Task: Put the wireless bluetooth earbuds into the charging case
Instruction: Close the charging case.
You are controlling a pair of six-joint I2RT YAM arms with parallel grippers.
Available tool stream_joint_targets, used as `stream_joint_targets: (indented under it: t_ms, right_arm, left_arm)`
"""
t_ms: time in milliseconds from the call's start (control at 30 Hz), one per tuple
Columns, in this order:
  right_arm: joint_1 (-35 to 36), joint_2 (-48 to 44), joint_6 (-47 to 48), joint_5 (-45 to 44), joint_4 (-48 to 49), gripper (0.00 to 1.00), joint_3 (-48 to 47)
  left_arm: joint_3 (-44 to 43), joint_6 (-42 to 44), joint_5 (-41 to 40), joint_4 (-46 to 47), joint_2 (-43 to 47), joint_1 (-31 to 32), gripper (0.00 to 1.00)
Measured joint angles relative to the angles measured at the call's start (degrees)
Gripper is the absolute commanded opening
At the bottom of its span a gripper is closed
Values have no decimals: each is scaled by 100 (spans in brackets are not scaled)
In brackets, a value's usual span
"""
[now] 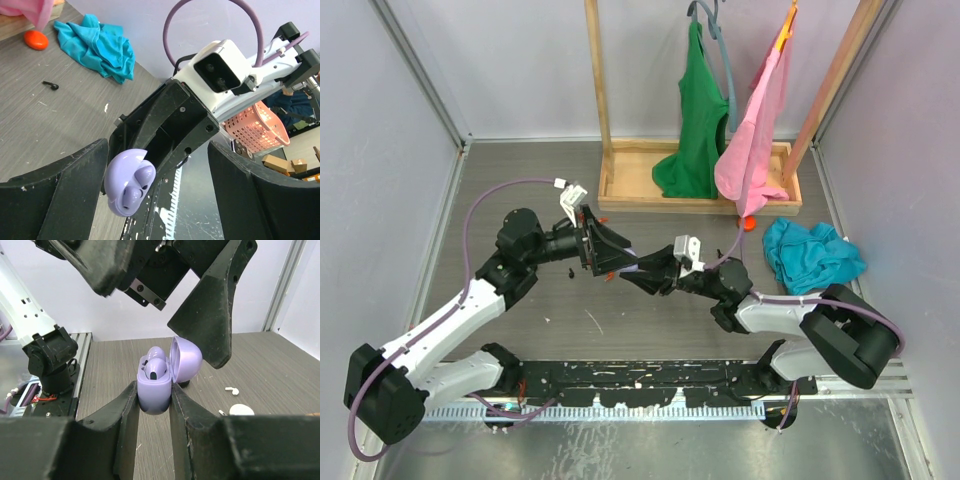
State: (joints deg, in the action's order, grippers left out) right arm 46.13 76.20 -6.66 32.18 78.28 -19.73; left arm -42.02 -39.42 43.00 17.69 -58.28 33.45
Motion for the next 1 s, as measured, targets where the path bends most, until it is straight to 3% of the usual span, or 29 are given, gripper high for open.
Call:
stream_joint_targets:
  t_ms: [1000]
  right_arm:
    - [-260, 160, -175, 50, -511, 13, -22]
  left_arm:
    - [50, 68, 387, -433, 22, -46, 79]
